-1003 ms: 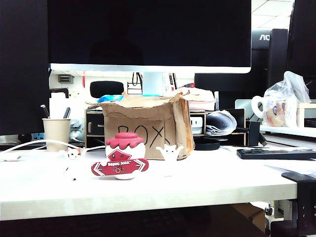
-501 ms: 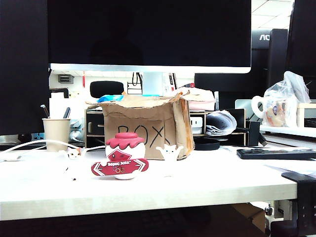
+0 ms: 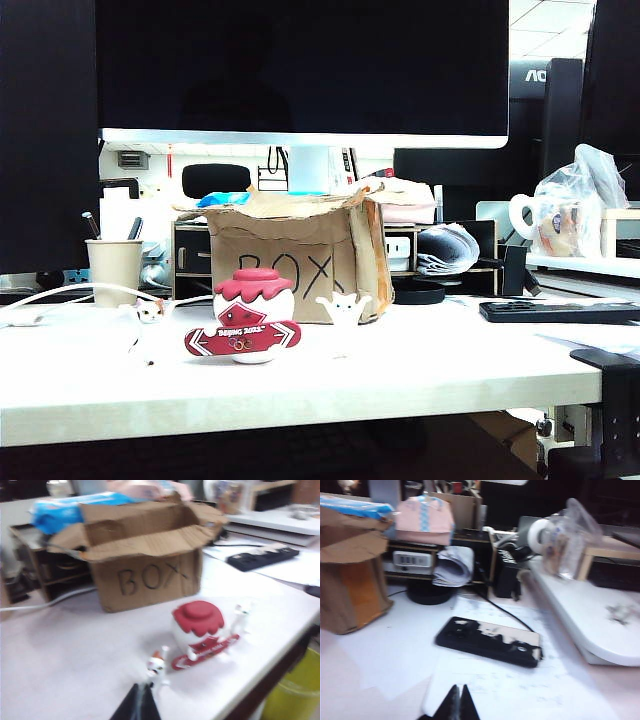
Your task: Put the doll that is least similar in size compared to the others into the paper box.
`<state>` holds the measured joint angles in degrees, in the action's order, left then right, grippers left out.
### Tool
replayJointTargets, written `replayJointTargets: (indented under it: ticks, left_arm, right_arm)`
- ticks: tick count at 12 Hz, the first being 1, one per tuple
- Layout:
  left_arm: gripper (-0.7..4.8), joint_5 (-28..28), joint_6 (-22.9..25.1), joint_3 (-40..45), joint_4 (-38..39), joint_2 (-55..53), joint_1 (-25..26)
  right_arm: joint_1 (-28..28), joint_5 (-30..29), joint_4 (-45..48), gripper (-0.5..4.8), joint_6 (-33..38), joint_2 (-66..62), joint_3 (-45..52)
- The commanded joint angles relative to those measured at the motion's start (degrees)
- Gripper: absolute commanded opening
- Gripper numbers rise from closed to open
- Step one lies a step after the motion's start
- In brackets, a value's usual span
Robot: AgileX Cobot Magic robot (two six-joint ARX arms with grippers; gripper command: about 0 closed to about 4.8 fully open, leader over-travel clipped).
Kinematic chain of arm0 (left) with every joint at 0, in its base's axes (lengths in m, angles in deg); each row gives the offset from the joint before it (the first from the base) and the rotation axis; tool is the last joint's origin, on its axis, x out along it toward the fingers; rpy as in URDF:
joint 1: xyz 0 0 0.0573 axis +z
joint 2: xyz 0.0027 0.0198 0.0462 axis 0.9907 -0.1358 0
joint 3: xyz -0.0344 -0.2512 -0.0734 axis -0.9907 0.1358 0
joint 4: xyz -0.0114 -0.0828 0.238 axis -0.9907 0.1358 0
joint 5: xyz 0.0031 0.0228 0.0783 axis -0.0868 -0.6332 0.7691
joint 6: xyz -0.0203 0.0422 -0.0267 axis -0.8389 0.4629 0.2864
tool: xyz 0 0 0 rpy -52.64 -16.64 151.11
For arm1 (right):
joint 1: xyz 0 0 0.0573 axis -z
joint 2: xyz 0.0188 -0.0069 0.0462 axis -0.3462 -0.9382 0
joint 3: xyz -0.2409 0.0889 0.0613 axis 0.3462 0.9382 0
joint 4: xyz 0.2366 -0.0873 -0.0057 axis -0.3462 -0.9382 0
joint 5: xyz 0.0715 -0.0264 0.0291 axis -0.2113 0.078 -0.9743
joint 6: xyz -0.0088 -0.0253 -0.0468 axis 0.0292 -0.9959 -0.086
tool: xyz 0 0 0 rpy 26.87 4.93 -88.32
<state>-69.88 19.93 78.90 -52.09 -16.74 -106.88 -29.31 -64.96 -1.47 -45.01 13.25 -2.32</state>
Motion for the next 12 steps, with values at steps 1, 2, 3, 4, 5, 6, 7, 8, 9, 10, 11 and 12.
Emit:
replayJointTargets:
  ticks: [1, 2, 3, 4, 5, 6, 7, 8, 9, 10, 11, 12]
  left_arm:
    - [-0.05, -0.02, 0.17, -0.09, -0.42, -6.73, -2.14]
    - [-0.05, 0.02, 0.17, -0.09, -0.39, -10.14, -2.1]
    - [-0.05, 0.02, 0.17, -0.07, -0.33, -10.73, -2.1]
    - [-0.05, 0.02, 0.17, -0.07, -0.33, -10.75, -2.1]
    - [-0.05, 0.02, 0.17, -0.07, -0.31, -10.75, -2.1]
    - [-0.05, 0.02, 0.17, -0.07, -0.31, -10.75, -2.1]
    - [-0.05, 0.02, 0.17, -0.07, -0.33, -10.75, -2.08]
    - [-0.05, 0.02, 0.17, -0.07, -0.31, -10.75, -2.08]
    - [-0.05, 0.02, 0.17, -0.07, -0.31, -10.75, -2.08]
    - [-0.05, 0.02, 0.17, -0.07, -0.33, -10.75, -2.08]
    - [-0.05, 0.02, 0.17, -0.07, -0.31, -10.75, -2.08]
    - [-0.05, 0.02, 0.17, -0.07, -0.31, -10.75, -2.1]
  right_arm:
    - [-0.04, -9.97, 3.65, -0.01, 7.78, 0.02, 0.0]
    - [-0.04, -14.53, 7.32, 0.0, 15.13, 0.02, 0.0]
    - [-0.04, -17.05, 10.01, 0.0, 19.41, 0.0, 0.0]
    - [-0.04, -17.84, 13.29, -0.01, 25.31, 0.0, -0.13]
    - [-0.04, -16.92, 15.06, -0.02, 30.08, -0.02, -2.38]
    - [-0.04, -14.36, 15.08, -0.02, 30.1, -0.48, -5.55]
    - [-0.02, -12.07, 15.1, -0.02, 30.03, -1.79, -8.61]
    - [0.0, -11.13, 15.12, -0.02, 29.73, -4.07, -11.65]
    - [0.0, -12.37, 15.15, -0.02, 28.24, -11.17, -17.86]
    - [-0.07, -17.88, 15.1, -0.02, 26.75, -18.6, -22.93]
    - [-0.09, -25.38, 14.91, -0.02, 25.11, -26.43, -27.98]
    - [-0.2, -35.69, 14.01, -0.02, 24.0, -35.32, -33.97]
